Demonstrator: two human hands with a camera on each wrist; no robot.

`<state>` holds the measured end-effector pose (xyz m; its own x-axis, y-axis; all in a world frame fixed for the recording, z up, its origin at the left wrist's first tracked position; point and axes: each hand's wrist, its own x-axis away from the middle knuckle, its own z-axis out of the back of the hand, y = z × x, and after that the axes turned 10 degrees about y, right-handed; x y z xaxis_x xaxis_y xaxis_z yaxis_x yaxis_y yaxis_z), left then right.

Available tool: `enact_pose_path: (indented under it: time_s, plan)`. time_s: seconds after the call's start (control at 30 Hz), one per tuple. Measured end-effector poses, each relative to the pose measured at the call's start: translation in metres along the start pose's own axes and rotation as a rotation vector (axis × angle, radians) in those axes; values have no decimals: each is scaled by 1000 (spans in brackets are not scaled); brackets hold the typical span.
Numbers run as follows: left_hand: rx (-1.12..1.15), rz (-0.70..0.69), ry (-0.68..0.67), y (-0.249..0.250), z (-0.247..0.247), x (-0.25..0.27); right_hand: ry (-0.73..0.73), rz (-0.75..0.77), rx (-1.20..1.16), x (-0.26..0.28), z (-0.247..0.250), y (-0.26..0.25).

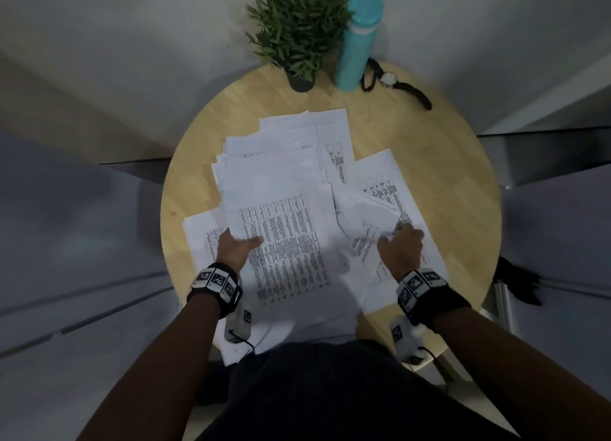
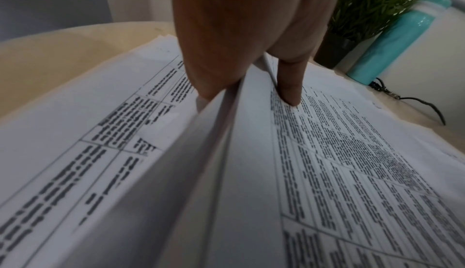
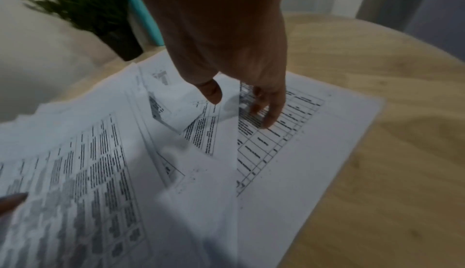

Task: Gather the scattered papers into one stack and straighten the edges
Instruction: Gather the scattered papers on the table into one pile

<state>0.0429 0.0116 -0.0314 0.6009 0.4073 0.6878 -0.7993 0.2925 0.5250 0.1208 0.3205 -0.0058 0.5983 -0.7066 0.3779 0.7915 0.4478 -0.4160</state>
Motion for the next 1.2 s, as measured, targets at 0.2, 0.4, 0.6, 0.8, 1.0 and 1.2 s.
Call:
enact_pose_path:
  time_s: [0.2,0.4,0.6,0.8,1.0,1.2]
  plan:
    - [6,-21,-7,0,0,-1,-337,-202,-283,8,-9,-1]
    - [7,-12,-30,3,1,-6,-202,-212,-470,24,-23,-7]
    - [7,9,-21,3,0,-6,-106,-313,-273,25,-19,-7]
    - [6,2,-27,1,-1,-11,-272,-322,-371,21,-26,-8]
    - [19,3,-49,-1,0,-14,-85,-195,-159,24,-26,-12]
    - [24,-6,-37,1,-2,-11,-159,-169,-374,22,-26,-16]
